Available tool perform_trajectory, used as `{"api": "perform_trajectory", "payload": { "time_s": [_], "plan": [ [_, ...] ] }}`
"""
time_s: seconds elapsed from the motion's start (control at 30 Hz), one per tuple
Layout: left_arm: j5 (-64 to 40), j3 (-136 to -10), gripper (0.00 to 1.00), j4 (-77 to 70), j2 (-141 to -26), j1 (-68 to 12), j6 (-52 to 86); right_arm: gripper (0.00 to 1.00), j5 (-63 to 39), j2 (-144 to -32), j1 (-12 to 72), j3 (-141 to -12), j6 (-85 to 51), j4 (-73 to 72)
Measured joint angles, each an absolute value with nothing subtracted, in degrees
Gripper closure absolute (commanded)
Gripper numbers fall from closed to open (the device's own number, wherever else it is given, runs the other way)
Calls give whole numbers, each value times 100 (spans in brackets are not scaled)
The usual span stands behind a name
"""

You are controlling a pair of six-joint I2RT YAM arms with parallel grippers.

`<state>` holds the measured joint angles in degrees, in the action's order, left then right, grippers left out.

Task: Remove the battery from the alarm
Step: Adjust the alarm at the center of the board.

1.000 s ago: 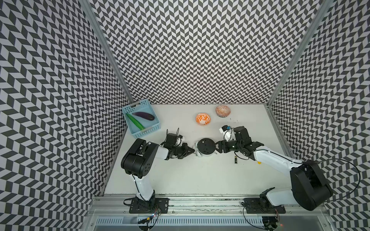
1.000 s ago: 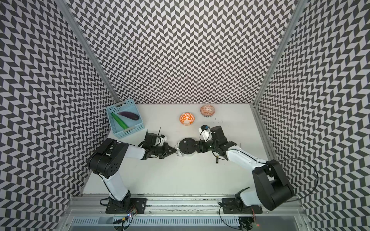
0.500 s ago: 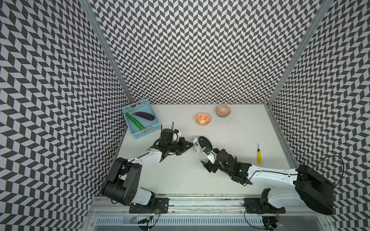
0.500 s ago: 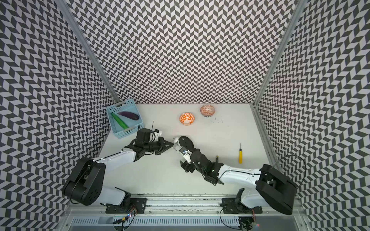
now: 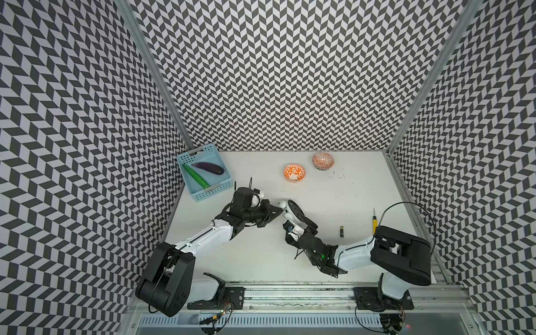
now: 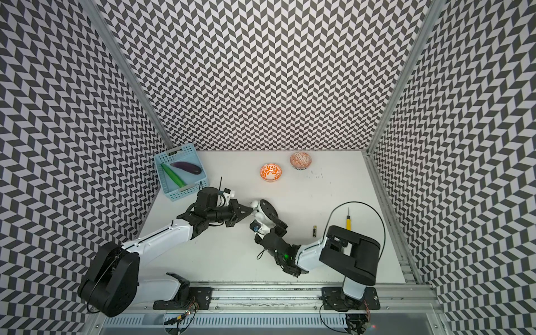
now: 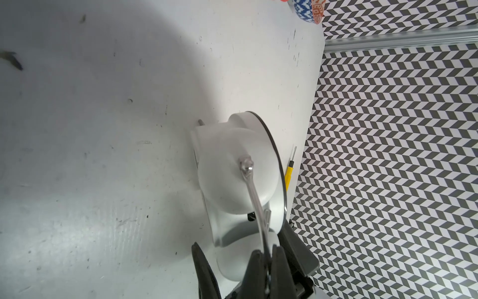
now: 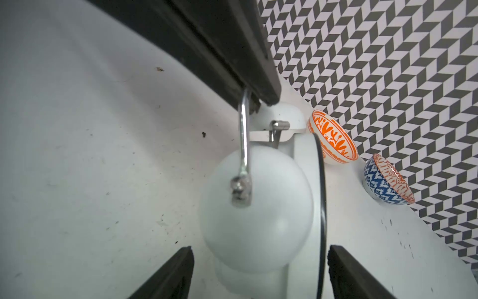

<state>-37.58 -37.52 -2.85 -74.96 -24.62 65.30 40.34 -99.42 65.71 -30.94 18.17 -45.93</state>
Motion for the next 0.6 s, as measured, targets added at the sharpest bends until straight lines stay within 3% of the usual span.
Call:
{"api": "perform_trajectory", "payload": {
  "time_s": [0.17,0.23,0.33,0.4,0.5,0.6],
  "plan": [
    [-3618,-3708,100,-235,-7155,-2624,6768,58,4073,-9992,6582,-3140,1732,-5002],
    [-3564,-3701,88,-156,-7008,-2622,6803,66,4003,-9924,6582,-3138,1638,-5033],
    [-3564,-3710,81,-60,-6810,-2582,6768,72,3721,-9535,6563,-3044,1444,-4676],
    [-3546,-3789,70,150,-6648,-2418,6547,73,3151,-9030,6414,-2998,1160,-4084],
    [-3288,-4303,39,858,-6477,-2010,5833,75,1693,-8208,5813,-3002,515,-3212],
    [-2471,-5030,29,1535,-6324,-1750,4864,75,113,-7688,4941,-3065,-161,-2593]
  ]
}}
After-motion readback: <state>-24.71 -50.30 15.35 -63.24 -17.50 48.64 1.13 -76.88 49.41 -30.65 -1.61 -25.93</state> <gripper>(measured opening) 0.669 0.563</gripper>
